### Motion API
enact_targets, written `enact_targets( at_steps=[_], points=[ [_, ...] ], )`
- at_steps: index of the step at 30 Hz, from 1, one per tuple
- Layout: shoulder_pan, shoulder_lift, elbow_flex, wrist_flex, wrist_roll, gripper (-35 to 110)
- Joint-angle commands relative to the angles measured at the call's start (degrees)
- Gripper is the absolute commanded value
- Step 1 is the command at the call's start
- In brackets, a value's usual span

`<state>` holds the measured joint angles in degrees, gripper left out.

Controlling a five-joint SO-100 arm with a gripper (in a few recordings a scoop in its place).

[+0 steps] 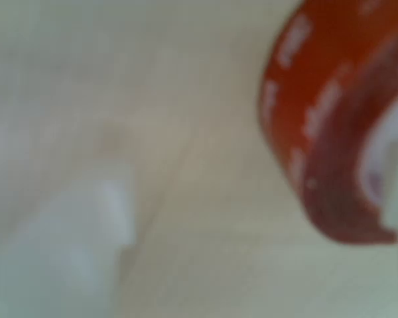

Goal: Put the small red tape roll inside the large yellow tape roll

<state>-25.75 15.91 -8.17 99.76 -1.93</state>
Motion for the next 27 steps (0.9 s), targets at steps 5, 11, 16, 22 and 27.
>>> enact_targets(
  at_steps=[5,11,16,22,27],
  points=[
    [-0.79,6.42,1.41,3.69,0.62,19],
    [0.35,12.13,19.95,3.78,2.46,16],
    [0.7,14.94,28.3,3.78,3.87,17],
    [0.09,18.37,30.67,3.78,3.69,17],
    [-0.79,22.68,25.84,3.78,1.93,19]
  ],
)
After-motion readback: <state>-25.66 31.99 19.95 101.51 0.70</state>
